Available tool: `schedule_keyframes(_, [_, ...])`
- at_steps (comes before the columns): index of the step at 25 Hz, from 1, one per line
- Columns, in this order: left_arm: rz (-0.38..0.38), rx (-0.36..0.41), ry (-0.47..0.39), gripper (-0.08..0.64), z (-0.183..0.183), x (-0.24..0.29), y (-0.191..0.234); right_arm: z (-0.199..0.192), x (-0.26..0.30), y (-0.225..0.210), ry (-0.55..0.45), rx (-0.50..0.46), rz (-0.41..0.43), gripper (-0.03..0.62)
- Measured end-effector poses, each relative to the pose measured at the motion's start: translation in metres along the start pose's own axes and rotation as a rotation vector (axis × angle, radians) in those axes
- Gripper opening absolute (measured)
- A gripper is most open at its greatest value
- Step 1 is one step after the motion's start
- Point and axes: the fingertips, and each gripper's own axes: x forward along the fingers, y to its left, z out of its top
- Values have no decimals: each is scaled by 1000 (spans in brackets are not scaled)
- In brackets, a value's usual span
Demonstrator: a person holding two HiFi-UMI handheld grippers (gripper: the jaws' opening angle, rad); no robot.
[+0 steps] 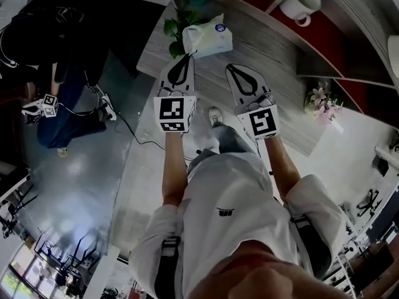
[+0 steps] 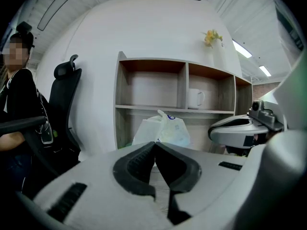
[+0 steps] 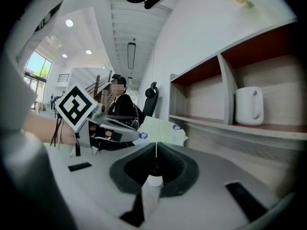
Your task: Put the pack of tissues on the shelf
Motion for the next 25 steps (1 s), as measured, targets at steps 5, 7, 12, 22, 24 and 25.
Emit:
schedule_keyframes(5, [4, 9, -39, 29, 23, -2, 3, 18, 1, -5, -28, -14, -8, 26])
schedule_keyframes(7, [4, 14, -55, 29, 34, -3, 4, 26, 1, -8, -44, -18, -13, 26])
schedule_keyframes(12, [4, 27, -98, 29, 60, -3, 3, 44, -1, -16, -82, -31, -26, 26])
schedule_keyframes(22, [-12, 33, -173, 28, 102, 6, 1, 84, 6, -32, -152, -33, -56, 26])
schedule_keyframes(24, [-22, 35, -185, 28, 110, 9, 1, 90, 8, -35, -160, -34, -63, 26])
schedule_keyframes(25, [-26, 36, -190, 28, 113, 10, 1, 92, 9, -36, -163, -34, -67, 26])
